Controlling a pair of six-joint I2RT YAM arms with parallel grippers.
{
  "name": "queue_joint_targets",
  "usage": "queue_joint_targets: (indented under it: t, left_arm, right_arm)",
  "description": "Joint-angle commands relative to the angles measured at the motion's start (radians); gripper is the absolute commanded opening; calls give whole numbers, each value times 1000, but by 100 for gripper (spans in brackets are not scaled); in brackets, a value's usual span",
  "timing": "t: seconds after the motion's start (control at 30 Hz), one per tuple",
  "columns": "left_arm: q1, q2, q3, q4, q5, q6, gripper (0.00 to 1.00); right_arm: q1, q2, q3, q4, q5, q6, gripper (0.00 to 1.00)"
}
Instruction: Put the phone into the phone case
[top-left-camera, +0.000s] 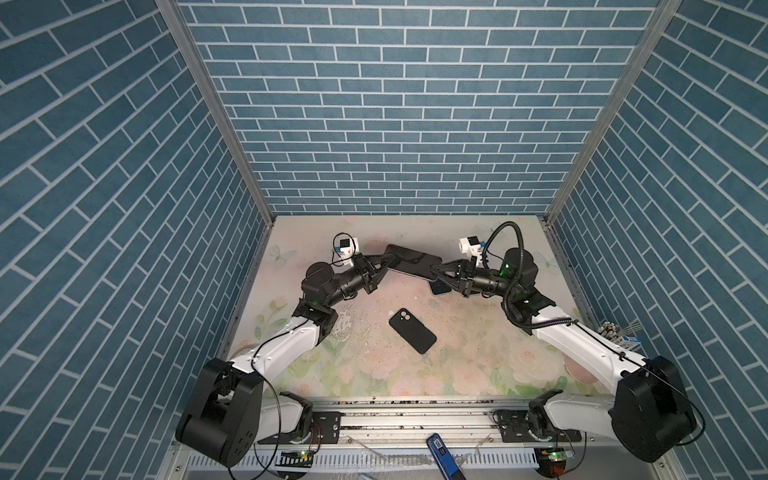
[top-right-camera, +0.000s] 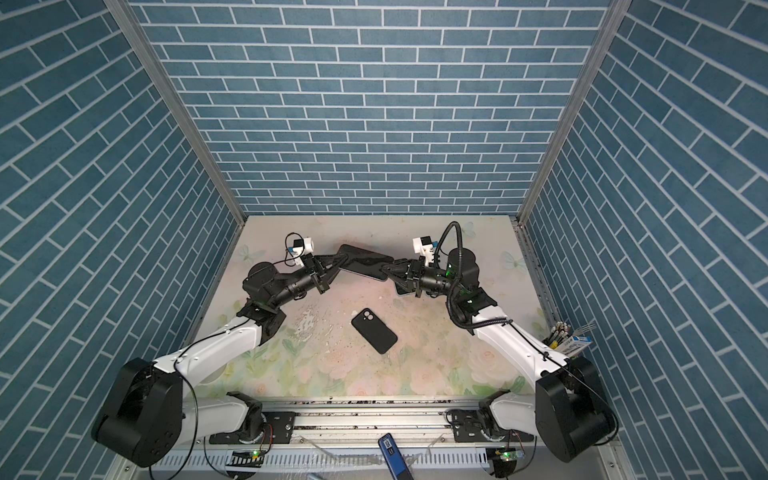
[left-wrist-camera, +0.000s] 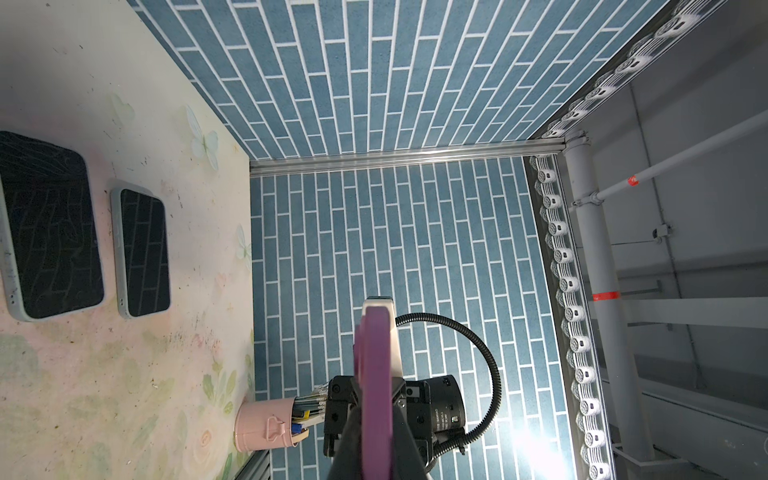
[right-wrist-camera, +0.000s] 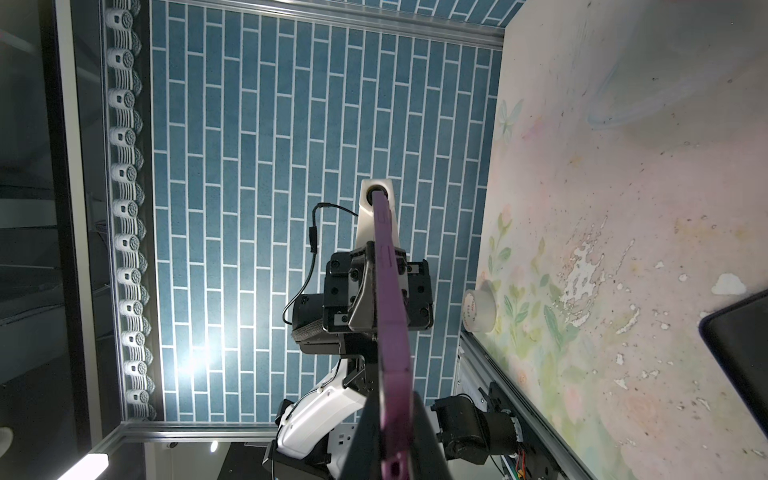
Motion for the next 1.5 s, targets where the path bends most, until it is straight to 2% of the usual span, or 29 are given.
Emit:
queue_joint_targets:
  t: [0.0,0.07,0.1,0.13,0.17,0.23,0.27,0.33,0.37,0.43,0.53,0.6,0.7,0.97,1.23,1.47]
  left_arm:
    - [-5,-19,-5,47,9,12,0]
    - [-5,-23,-6,46,15,14,0]
    - [-4,-25,-6,43,22,18,10]
    - [-5,-27,-3,31,32,26,28]
    - [-4,-34,3,7,44,44,41]
    - [-1,-63,39,-139,80,140,49]
    - [-1,-83,54,-263,94,222,49]
    - [-3,-132,180,-710,80,504,49]
    - [-6,-143,238,-904,56,677,47]
    - [-14,-133,354,-1254,-29,930,43]
    - [-20,-56,436,-1528,-124,1115,38]
    - [-35,5,462,-1619,-169,1177,36]
    - [-71,87,470,-1643,-221,1229,36]
    - [-89,282,455,-1513,-216,1235,31]
    - [-193,514,605,-1583,-309,1285,30]
    - [-197,611,683,-1624,-380,1263,27]
  right_arm:
    - [6,-8,-1,57,-7,16,6]
    - [7,-13,-4,74,1,16,5]
    - [7,-16,-4,78,5,16,3]
    - [5,-21,-4,78,8,12,1]
    - [4,-23,-2,76,12,8,0]
    - [-6,-43,2,45,19,-13,0]
    - [-19,-56,6,14,22,-31,0]
    - [-63,-110,17,-124,42,-109,0]
    - [-91,-144,26,-230,63,-164,0]
    - [-155,-221,78,-548,133,-338,0]
    - [-209,-270,204,-956,270,-595,0]
    - [-228,-272,257,-1090,329,-688,0]
    - [-240,-277,277,-1140,346,-728,0]
    - [-244,-324,222,-1131,336,-720,0]
    - [-246,-332,211,-1142,331,-744,0]
    - [-248,-337,204,-1157,324,-764,0]
